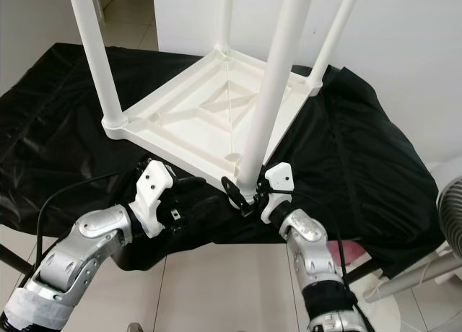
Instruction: Building children table
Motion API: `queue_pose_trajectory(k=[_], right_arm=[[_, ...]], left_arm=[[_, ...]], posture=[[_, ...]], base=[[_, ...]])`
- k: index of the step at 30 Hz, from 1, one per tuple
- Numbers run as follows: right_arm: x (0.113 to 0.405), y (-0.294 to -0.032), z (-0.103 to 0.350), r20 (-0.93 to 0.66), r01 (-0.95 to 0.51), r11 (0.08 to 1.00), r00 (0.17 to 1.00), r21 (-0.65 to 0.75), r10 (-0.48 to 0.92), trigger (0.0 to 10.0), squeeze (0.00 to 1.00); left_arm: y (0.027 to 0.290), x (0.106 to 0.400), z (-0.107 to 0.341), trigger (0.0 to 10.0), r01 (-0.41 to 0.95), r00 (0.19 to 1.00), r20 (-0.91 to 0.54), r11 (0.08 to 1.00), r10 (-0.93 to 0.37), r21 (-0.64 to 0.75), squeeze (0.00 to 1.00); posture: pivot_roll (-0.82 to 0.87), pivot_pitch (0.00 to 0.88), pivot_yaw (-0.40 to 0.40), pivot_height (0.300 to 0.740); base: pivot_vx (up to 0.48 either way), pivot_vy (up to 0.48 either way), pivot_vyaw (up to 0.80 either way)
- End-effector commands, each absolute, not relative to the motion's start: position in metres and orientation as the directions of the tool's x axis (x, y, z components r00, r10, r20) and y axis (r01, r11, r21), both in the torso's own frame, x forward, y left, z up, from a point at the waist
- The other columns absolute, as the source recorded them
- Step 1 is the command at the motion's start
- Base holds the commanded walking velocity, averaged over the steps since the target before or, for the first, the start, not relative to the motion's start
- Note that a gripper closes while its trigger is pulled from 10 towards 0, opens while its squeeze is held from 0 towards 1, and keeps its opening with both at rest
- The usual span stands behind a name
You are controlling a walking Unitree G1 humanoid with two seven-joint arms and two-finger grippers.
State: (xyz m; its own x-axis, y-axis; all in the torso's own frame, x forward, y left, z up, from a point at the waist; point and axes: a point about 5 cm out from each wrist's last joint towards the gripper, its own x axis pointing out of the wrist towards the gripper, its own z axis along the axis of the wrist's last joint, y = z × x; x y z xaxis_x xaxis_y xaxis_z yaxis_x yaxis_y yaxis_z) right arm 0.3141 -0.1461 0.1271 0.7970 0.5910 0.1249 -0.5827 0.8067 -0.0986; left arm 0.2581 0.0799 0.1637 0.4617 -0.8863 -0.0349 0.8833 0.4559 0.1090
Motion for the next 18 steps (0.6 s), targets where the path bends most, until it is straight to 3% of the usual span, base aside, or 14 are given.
queue_pose_trajectory(k=[1,2,4,15,16,17,18], right_arm=[[0.315,-0.15,0.124,0.106,-0.586,0.803,0.796,-0.108,0.595,8.7,0.0],[0.317,-0.15,0.124,0.099,-0.592,0.798,0.792,-0.114,0.602,9.6,0.0],[0.319,-0.149,0.123,0.091,-0.604,0.789,0.784,-0.115,0.614,10.0,0.0],[0.327,-0.149,0.121,0.054,-0.657,0.743,0.743,-0.127,0.667,10.0,0.0],[0.328,-0.15,0.121,0.057,-0.66,0.74,0.74,-0.13,0.67,1.7,0.0],[0.328,-0.15,0.121,0.057,-0.66,0.74,0.74,-0.13,0.67,1.7,0.0],[0.329,-0.151,0.121,0.058,-0.663,0.738,0.738,-0.128,0.673,0.0,0.0]], left_arm=[[0.076,0.256,0.163,10.0,0.899,0.43,-0.048,0.422,-0.902,0.117,0.0],[0.075,0.256,0.162,10.0,0.9,0.429,-0.051,0.421,-0.902,0.114,0.0],[0.074,0.256,0.161,10.0,0.9,0.429,-0.054,0.421,-0.902,0.112,0.0],[0.072,0.256,0.158,10.0,0.907,0.415,-0.071,0.406,-0.907,0.115,0.0],[0.071,0.257,0.157,10.0,0.908,0.411,-0.073,0.402,-0.909,0.115,0.0],[0.071,0.257,0.157,10.0,0.908,0.411,-0.073,0.402,-0.909,0.115,0.0],[0.071,0.257,0.157,10.0,0.91,0.408,-0.076,0.399,-0.91,0.115,0.0]], posture=[[0.02,0.036,-0.066,0.74],[0.02,0.032,-0.066,0.74],[0.02,0.028,-0.067,0.74],[0.01,0.007,-0.064,0.74],[0.01,0.007,-0.064,0.74],[0.01,0.007,-0.064,0.74],[0.01,0.002,-0.058,0.74]], base=[[0.0,0.0,0.0],[0.0,0.0,0.0],[0.0,0.0,0.0],[0.0,0.0,0.0],[0.0,0.0,0.0],[0.0,0.0,0.0],[0.0,0.0,0.0]])
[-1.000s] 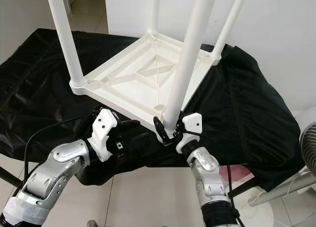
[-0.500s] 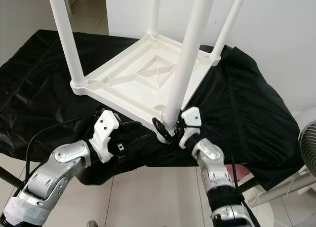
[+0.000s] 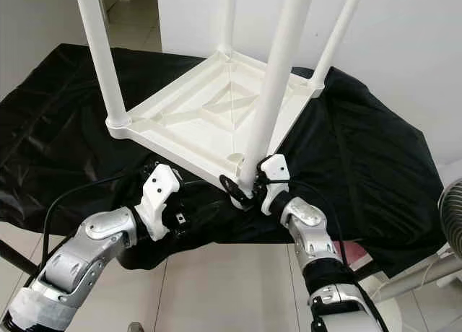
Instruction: Building children table
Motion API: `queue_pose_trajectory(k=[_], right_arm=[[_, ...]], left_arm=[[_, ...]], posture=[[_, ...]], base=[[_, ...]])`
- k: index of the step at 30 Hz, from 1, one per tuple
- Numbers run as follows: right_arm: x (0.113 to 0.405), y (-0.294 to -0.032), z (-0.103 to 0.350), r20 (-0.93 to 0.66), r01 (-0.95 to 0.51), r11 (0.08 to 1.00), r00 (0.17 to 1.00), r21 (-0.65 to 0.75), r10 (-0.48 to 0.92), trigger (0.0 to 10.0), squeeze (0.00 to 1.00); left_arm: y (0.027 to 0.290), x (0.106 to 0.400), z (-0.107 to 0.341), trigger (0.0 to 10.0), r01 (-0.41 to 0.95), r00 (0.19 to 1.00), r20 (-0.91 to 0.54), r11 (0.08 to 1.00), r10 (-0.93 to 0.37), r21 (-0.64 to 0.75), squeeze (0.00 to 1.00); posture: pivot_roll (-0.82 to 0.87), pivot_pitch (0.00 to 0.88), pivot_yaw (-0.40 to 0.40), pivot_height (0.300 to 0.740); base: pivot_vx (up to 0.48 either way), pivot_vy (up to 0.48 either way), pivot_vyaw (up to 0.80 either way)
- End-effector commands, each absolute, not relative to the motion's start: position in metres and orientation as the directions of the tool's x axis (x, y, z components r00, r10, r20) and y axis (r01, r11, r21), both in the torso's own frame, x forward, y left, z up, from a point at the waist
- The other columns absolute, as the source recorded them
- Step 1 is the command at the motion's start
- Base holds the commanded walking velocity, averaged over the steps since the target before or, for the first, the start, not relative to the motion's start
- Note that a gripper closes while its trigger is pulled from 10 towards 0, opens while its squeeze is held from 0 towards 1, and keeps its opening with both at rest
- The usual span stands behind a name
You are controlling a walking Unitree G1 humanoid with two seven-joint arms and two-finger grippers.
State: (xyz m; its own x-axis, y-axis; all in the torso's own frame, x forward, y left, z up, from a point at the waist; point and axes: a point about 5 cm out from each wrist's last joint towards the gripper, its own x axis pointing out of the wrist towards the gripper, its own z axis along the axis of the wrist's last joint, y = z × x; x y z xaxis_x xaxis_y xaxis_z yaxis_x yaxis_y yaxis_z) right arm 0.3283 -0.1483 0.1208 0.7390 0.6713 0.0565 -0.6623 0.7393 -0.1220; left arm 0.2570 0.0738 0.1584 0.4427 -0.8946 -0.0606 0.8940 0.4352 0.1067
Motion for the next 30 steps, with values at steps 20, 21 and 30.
queue_pose_trajectory(k=[20,21,30], right_arm=[[0.324,-0.15,0.109,0.089,-0.584,0.809,0.805,-0.058,0.587,10.0,0.0],[0.324,-0.149,0.108,0.091,-0.581,0.812,0.807,-0.052,0.584,10.0,0.0],[0.314,-0.143,0.099,0.085,-0.445,0.895,0.891,-0.035,0.447,10.0,0.0]], left_arm=[[0.073,0.26,0.155,10.0,0.905,0.419,-0.079,0.41,-0.904,0.112,0.0],[0.073,0.26,0.155,10.0,0.904,0.422,-0.079,0.412,-0.903,0.112,0.0],[0.076,0.262,0.154,10.0,0.888,0.457,-0.064,0.449,-0.887,0.1,0.0]], posture=[[0.01,0.0,-0.059,0.74],[0.01,0.0,-0.059,0.74],[0.01,0.0,-0.068,0.74]], base=[[0.0,0.0,0.0],[0.0,0.0,0.0],[0.0,0.0,0.0]])
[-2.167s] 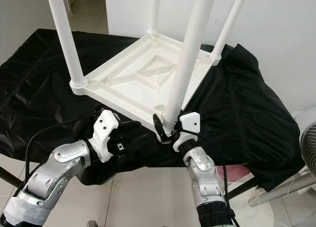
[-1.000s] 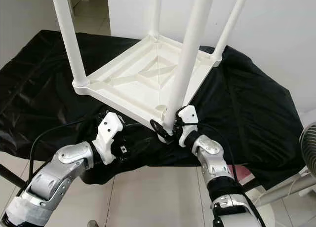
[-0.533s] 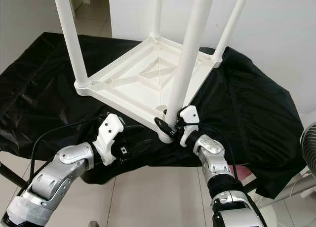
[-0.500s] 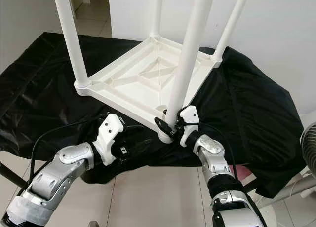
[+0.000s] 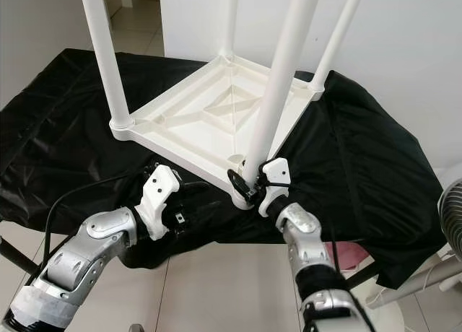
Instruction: Building children table
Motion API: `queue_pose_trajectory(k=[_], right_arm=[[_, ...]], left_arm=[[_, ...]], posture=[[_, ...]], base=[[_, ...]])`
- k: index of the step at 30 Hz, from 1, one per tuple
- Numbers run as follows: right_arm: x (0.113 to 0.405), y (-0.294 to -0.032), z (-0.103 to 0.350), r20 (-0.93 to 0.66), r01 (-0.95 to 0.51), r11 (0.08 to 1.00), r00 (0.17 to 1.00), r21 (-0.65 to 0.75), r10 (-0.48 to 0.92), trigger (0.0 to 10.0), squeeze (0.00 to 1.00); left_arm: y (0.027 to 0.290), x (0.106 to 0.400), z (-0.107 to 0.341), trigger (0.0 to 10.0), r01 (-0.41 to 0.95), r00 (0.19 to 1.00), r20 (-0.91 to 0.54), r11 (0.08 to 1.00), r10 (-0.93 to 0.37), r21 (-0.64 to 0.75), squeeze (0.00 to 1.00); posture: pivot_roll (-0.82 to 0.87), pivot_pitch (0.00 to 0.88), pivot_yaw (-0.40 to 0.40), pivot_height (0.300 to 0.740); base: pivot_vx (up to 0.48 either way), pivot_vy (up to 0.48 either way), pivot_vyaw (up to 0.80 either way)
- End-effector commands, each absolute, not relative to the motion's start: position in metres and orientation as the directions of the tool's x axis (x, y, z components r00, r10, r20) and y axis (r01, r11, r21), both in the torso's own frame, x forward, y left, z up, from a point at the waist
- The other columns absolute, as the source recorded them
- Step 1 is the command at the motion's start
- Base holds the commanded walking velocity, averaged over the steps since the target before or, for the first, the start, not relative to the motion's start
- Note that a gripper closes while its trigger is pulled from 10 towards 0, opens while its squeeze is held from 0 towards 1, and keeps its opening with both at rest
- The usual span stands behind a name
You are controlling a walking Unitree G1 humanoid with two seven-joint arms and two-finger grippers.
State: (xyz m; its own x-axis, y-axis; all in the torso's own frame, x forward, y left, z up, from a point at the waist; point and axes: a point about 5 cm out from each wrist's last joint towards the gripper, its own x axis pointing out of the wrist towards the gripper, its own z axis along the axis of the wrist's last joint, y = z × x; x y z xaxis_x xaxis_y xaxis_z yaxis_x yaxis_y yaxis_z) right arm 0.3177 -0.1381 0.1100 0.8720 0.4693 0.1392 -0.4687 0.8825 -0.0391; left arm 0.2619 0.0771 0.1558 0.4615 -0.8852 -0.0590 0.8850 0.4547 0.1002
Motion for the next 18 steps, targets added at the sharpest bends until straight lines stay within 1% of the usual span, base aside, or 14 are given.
queue_pose_trajectory(k=[1,4,5,6,7,8,9,10,12,17,18], right_arm=[[0.314,-0.143,0.099,0.085,-0.445,0.895,0.891,-0.035,0.447,10.0,0.0],[0.311,-0.139,0.098,0.092,-0.415,0.909,0.905,-0.026,0.416,10.0,0.0],[0.307,-0.133,0.098,0.097,-0.353,0.935,0.931,-0.014,0.353,10.0,0.0],[0.307,-0.133,0.098,0.097,-0.353,0.935,0.931,-0.014,0.353,10.0,0.0],[0.304,-0.128,0.097,0.094,-0.285,0.959,0.954,0.002,0.284,10.0,0.0],[0.304,-0.128,0.097,0.094,-0.285,0.959,0.954,0.002,0.284,10.0,0.0],[0.301,-0.125,0.096,0.088,-0.233,0.972,0.969,0.028,0.229,10.0,0.0],[0.299,-0.121,0.095,0.087,-0.188,0.982,0.979,0.028,0.185,10.0,0.0],[0.295,-0.119,0.092,0.08,-0.117,0.992,0.99,0.041,0.114,10.0,0.0],[0.295,-0.117,0.091,0.074,-0.061,0.996,0.996,0.062,0.056,10.0,0.0],[0.294,-0.114,0.091,0.076,-0.055,0.996,0.996,0.077,0.049,10.0,0.0]], left_arm=[[0.076,0.262,0.154,10.0,0.888,0.457,-0.064,0.449,-0.887,0.1,0.0],[0.075,0.263,0.154,10.0,0.878,0.473,-0.048,0.466,-0.88,0.105,0.0],[0.074,0.264,0.155,10.0,0.862,0.501,-0.026,0.496,-0.865,0.102,0.0],[0.074,0.264,0.155,10.0,0.862,0.501,-0.026,0.496,-0.865,0.102,0.0],[0.073,0.267,0.155,10.0,0.845,0.531,-0.011,0.528,-0.847,0.084,0.0],[0.073,0.267,0.155,10.0,0.845,0.531,-0.011,0.528,-0.847,0.084,0.0],[0.072,0.268,0.155,10.0,0.833,0.551,-0.003,0.55,-0.834,0.064,0.0],[0.071,0.268,0.154,10.0,0.819,0.572,-0.004,0.571,-0.821,0.054,0.0],[0.072,0.268,0.154,10.0,0.8,0.599,-0.003,0.598,-0.801,0.054,0.0],[0.073,0.268,0.154,10.0,0.785,0.618,0.004,0.617,-0.786,0.062,0.0],[0.073,0.268,0.155,10.0,0.777,0.627,0.003,0.626,-0.779,0.073,0.0]], posture=[[0.01,0.0,-0.068,0.74],[0.01,0.0,-0.068,0.74],[0.01,0.0,-0.071,0.74],[0.01,0.0,-0.071,0.74],[0.02,0.0,-0.079,0.74],[0.02,0.0,-0.079,0.74],[0.02,0.0,-0.079,0.74],[0.03,0.0,-0.093,0.74],[0.04,0.0,-0.096,0.74],[0.05,0.0,-0.099,0.74],[0.06,0.0,-0.1,0.74]], base=[[0.0,0.0,0.0],[0.0,0.0,0.0],[0.0,0.0,0.0],[0.0,0.0,0.0],[0.0,0.0,0.0],[0.0,0.0,0.0],[0.0,0.0,0.0],[0.0,0.0,0.0],[0.0,0.0,0.0],[0.0,0.0,0.0],[0.0,0.0,0.0]])
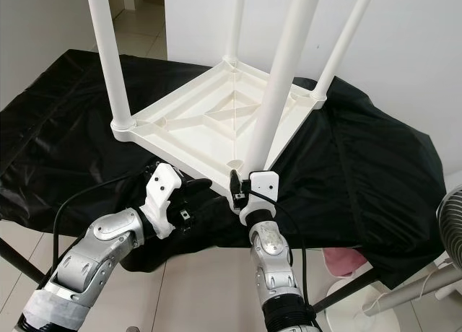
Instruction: Building children table
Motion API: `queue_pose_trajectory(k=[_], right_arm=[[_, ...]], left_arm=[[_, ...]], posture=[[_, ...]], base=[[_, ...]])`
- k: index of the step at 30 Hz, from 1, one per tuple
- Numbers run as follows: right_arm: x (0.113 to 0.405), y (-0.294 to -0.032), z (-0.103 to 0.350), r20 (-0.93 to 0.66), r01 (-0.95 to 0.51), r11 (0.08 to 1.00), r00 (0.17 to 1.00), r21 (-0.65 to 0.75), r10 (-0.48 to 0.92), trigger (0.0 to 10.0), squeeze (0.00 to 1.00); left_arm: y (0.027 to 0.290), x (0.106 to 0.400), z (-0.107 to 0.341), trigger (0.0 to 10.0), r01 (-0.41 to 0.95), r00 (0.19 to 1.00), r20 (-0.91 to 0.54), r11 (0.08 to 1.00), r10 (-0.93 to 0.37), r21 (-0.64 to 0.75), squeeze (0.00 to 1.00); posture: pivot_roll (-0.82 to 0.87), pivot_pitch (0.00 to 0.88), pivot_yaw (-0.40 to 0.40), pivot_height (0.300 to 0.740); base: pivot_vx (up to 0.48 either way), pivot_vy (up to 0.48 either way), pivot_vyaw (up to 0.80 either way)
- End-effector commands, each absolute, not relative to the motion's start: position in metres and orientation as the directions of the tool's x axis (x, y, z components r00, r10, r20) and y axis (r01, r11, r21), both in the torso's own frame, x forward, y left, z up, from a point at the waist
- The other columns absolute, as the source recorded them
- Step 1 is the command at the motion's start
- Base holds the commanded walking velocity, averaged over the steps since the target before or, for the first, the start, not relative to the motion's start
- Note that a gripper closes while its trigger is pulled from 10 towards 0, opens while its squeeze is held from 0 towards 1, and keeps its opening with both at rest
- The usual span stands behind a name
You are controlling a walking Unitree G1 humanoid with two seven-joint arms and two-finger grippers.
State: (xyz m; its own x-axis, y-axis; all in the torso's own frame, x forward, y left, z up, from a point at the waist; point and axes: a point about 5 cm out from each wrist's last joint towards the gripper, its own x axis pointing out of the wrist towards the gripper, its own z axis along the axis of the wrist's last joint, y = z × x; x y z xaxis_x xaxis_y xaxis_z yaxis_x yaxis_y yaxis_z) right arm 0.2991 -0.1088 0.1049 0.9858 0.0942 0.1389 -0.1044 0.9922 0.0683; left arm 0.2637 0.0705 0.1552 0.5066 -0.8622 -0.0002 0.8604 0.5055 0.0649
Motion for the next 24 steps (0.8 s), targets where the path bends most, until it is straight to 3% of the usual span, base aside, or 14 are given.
queue_pose_trajectory(k=[1,4,5,20,21,24], right_arm=[[0.293,-0.11,0.093,0.084,-0.07,0.994,0.994,0.087,0.062,10.0,0.0],[0.292,-0.107,0.094,0.09,-0.079,0.993,0.993,0.091,0.071,10.0,0.0],[0.29,-0.104,0.095,0.107,-0.111,0.988,0.989,0.111,0.099,10.0,1.0],[0.281,-0.119,0.107,0.175,-0.191,0.979,0.969,0.069,0.176,10.0,1.0],[0.278,-0.118,0.107,0.175,-0.202,0.978,0.966,0.059,0.19,10.0,0.0],[0.273,-0.116,0.105,0.174,-0.23,0.972,0.96,0.039,0.22,10.0,0.0]], left_arm=[[0.074,0.268,0.154,10.0,0.769,0.637,0.0,0.635,-0.771,0.075,0.0],[0.074,0.268,0.154,10.0,0.764,0.643,-0.002,0.641,-0.766,0.075,0.0],[0.074,0.268,0.154,10.0,0.755,0.653,-0.001,0.652,-0.757,0.072,0.0],[0.072,0.274,0.163,10.0,0.717,0.689,0.068,0.692,-0.722,0.087,0.0],[0.073,0.273,0.164,10.0,0.705,0.697,0.085,0.702,-0.712,0.106,0.0],[0.077,0.274,0.164,10.0,0.672,0.726,0.101,0.733,-0.68,0.108,0.0]], posture=[[0.06,0.0,-0.101,0.74],[0.06,0.0,-0.101,0.74],[0.06,0.0,-0.1,0.74],[0.05,0.0,-0.107,0.74],[0.04,0.0,-0.1,0.74],[0.04,0.0,-0.098,0.74]], base=[[0.0,0.0,0.0],[0.0,0.0,0.0],[0.0,0.0,0.0],[0.0,0.0,0.0],[0.0,0.0,0.0],[0.0,0.0,0.0]])
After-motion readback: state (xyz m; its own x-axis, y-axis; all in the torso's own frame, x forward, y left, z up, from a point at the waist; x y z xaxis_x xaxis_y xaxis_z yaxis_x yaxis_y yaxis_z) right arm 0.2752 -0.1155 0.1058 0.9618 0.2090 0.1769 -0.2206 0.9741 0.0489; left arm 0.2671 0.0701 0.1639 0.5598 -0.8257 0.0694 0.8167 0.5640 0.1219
